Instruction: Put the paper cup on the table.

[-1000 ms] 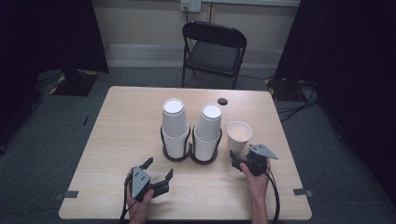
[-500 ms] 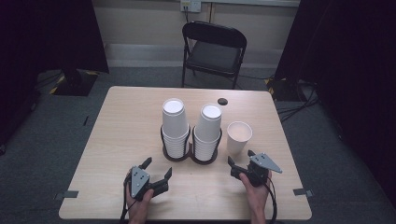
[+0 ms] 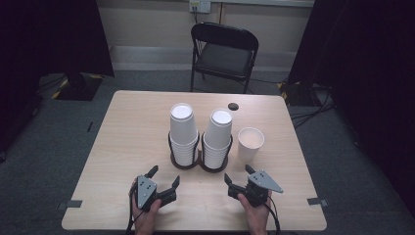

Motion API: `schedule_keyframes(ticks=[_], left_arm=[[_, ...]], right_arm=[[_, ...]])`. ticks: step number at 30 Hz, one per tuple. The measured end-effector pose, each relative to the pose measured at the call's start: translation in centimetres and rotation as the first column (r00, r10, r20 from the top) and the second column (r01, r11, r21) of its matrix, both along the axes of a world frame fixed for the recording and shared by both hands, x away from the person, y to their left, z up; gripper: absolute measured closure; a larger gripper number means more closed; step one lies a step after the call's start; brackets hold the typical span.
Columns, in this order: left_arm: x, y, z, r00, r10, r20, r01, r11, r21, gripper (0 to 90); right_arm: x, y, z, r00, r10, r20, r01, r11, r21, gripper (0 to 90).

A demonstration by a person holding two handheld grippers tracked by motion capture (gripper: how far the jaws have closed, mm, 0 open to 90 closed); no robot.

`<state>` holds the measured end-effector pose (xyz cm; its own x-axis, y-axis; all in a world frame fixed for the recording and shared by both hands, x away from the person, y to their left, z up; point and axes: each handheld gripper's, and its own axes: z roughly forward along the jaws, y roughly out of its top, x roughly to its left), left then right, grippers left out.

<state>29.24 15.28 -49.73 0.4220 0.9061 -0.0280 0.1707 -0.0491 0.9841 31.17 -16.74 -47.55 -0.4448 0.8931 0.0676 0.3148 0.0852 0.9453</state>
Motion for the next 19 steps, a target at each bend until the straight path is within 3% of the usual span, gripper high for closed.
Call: schedule_keyframes(ticks=[6,10,19], left_arm=[[-0.2,0.0,0.0,1.0000,0.007,0.003,-0.007,1.0000,0.003,16.6],[-0.2,0.0,0.0,0.9999,0.011,0.004,-0.011,0.9999,-0.003,16.6],[-0.3,0.1,0.0,0.9998,0.020,0.007,-0.020,0.9996,-0.018,16.6]], right_arm=[[-0.6,1.5,-0.5,0.9993,0.033,0.020,-0.033,0.999,0.002,15.4],[-0.7,2.4,-1.0,0.9980,0.055,0.031,-0.054,0.998,-0.031,15.3],[-0.9,2.6,-1.9,0.9964,0.062,0.057,-0.062,0.998,-0.014,15.7]])
